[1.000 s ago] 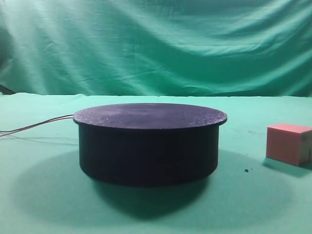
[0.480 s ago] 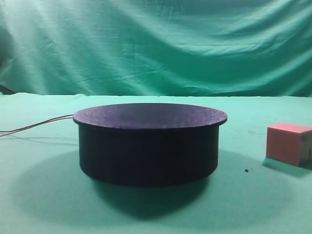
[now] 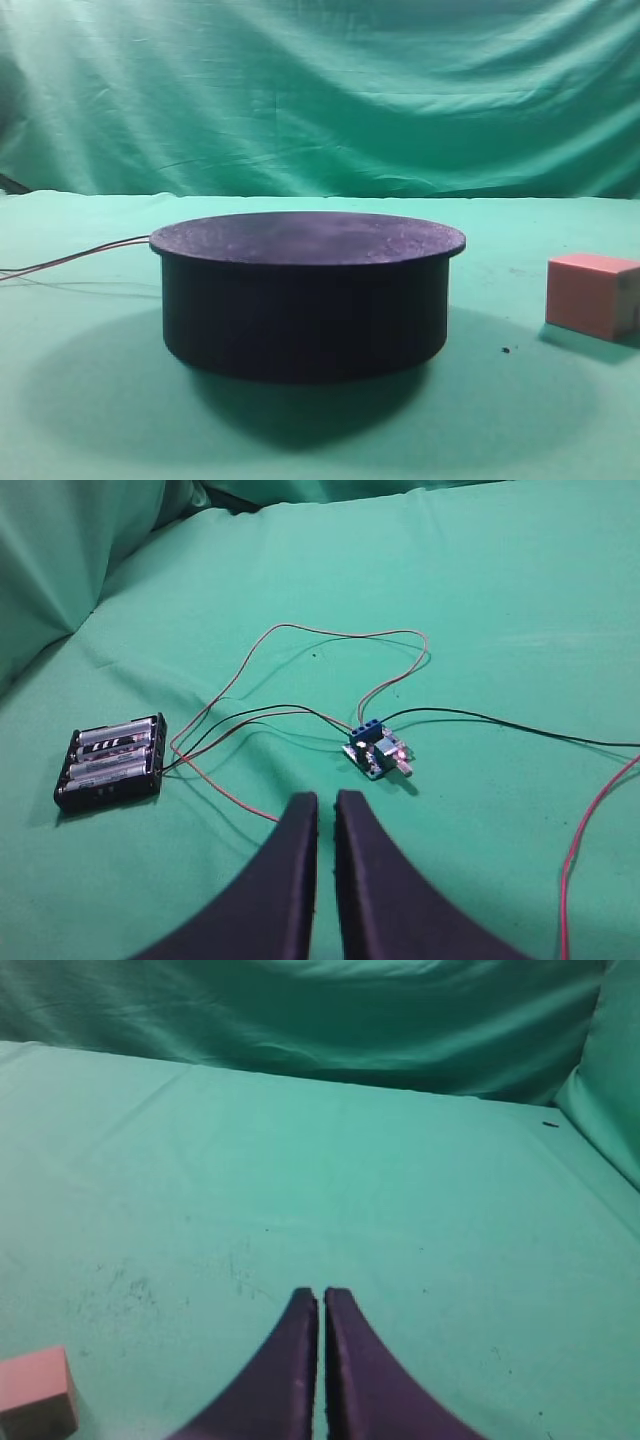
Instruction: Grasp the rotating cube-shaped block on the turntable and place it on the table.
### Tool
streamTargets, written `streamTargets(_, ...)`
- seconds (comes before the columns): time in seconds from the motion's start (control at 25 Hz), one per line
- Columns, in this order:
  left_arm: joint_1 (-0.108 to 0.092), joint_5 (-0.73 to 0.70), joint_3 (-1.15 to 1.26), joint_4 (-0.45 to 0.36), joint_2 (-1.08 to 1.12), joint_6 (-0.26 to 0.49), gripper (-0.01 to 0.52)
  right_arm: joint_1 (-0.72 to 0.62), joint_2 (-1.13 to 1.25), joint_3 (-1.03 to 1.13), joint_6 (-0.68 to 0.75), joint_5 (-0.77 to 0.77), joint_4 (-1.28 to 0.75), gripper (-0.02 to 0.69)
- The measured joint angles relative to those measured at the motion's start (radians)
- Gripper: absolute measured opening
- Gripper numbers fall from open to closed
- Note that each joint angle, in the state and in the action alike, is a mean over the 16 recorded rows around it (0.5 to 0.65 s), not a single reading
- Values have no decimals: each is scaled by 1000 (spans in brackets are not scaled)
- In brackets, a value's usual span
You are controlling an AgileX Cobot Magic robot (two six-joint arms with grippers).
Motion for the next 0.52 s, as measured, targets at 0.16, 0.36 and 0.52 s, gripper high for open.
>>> streamTargets(0.16,0,0,0,0,0,0,0,0,-2,1,2,26,0,0)
streamTargets(0.36,0,0,0,0,0,0,0,0,-2,1,4,39,1,0)
streamTargets(0.52,0,0,0,0,0,0,0,0,-2,1,4,39,1,0)
